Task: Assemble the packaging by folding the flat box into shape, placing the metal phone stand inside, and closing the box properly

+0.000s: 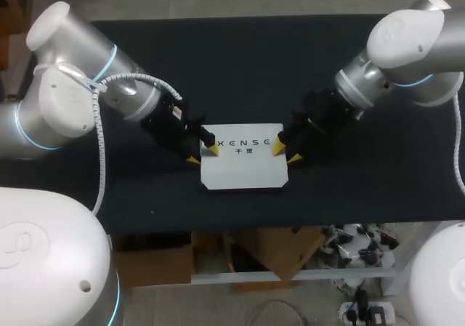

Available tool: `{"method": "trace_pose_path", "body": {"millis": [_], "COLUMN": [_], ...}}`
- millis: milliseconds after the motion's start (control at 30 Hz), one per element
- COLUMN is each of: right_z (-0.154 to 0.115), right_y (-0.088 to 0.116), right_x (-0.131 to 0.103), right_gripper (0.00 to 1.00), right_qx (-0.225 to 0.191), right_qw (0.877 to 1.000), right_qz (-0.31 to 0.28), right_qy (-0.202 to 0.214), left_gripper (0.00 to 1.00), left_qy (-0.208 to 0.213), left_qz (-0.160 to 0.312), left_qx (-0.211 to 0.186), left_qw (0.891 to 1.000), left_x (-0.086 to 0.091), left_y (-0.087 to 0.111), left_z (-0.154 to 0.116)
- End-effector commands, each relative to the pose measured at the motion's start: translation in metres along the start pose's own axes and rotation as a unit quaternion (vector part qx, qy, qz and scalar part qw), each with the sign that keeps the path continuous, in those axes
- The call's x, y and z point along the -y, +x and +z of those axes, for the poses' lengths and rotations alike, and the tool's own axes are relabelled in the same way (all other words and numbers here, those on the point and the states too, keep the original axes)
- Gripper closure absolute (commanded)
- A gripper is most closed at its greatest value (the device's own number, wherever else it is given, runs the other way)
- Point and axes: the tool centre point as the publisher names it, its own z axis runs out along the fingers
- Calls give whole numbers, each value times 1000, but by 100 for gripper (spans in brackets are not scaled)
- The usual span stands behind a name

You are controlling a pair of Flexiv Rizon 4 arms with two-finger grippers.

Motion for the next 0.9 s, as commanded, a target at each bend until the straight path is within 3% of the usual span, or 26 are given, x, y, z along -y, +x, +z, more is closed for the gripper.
{"method": "trace_pose_path", "body": {"millis": [33, 500, 900], "right_z": [12, 10, 6], "right_y": [13, 10, 5], "right_x": [-1, -1, -1], "right_gripper": [53, 53, 52], "right_qx": [11, 41, 35], "right_qw": [1000, 999, 998], "right_qz": [-1, -16, -23], "right_qy": [-3, -26, -41], "left_gripper": [44, 44, 41], "left_qy": [9, 20, 23], "left_qz": [4, 20, 30], "left_qx": [4, 19, 24], "left_qw": [1000, 999, 999], "left_x": [-4, -3, -2], "left_y": [11, 10, 6], "left_z": [6, 1, 2]}}
